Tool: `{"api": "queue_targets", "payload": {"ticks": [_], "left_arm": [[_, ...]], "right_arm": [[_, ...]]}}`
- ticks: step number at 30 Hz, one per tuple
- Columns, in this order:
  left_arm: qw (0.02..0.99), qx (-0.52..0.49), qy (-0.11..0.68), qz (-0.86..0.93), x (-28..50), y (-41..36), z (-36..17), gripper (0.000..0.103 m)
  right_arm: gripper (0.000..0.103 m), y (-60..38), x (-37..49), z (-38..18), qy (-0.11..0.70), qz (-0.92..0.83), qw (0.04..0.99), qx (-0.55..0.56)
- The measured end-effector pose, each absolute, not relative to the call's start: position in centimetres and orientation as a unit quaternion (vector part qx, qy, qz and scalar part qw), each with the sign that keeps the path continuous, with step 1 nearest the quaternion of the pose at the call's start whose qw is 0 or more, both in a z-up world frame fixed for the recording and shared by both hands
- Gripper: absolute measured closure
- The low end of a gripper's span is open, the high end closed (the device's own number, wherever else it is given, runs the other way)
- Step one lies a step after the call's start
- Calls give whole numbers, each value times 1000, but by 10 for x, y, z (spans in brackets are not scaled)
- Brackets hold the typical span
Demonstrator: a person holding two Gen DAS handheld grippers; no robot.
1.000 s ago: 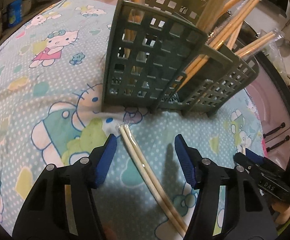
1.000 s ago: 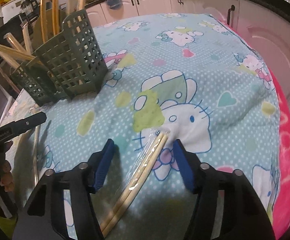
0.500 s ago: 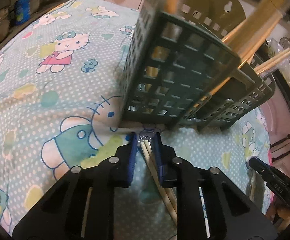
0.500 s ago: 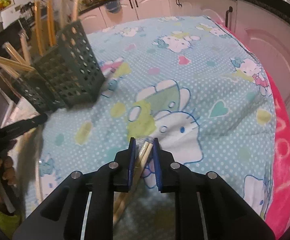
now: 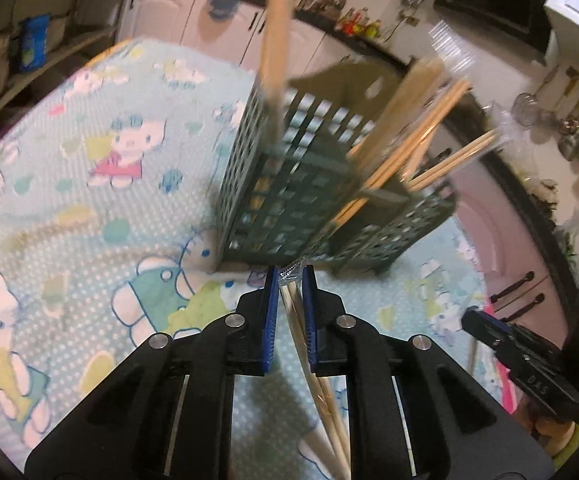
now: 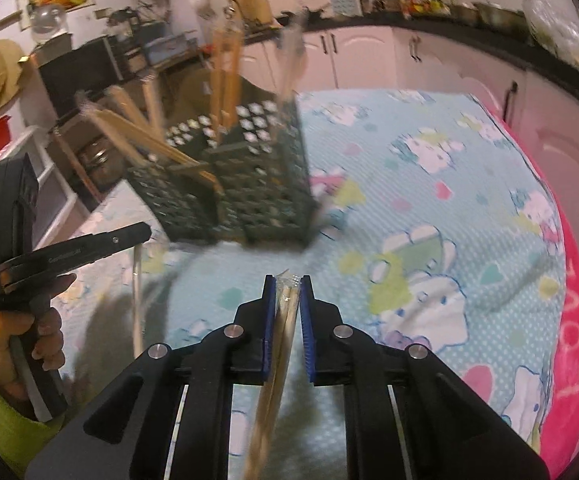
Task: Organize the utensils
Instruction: 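Lift the chopsticks with the left tool while the right tool carries its pair above the basket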
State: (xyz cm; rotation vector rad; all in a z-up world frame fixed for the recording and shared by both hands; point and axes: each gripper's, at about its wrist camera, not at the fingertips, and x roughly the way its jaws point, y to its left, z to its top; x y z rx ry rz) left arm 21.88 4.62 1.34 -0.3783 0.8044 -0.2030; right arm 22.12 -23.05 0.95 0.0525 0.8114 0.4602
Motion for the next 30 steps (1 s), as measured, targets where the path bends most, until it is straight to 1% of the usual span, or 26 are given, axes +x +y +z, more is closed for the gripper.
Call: {"api": "queue_targets", "payload": {"ticks": [9, 12, 30], "left_arm": [[921, -169, 328, -124, 191, 48, 73, 97], [926, -158, 316, -134, 188, 38, 86, 97], [940, -139, 258, -176, 191, 22, 144, 98]], "right_arm": [[94, -206, 197, 57, 336, 259, 906, 4], [94, -204, 190, 74, 313, 264, 913, 5], [94, -212, 179, 128, 213, 258, 942, 24]]}}
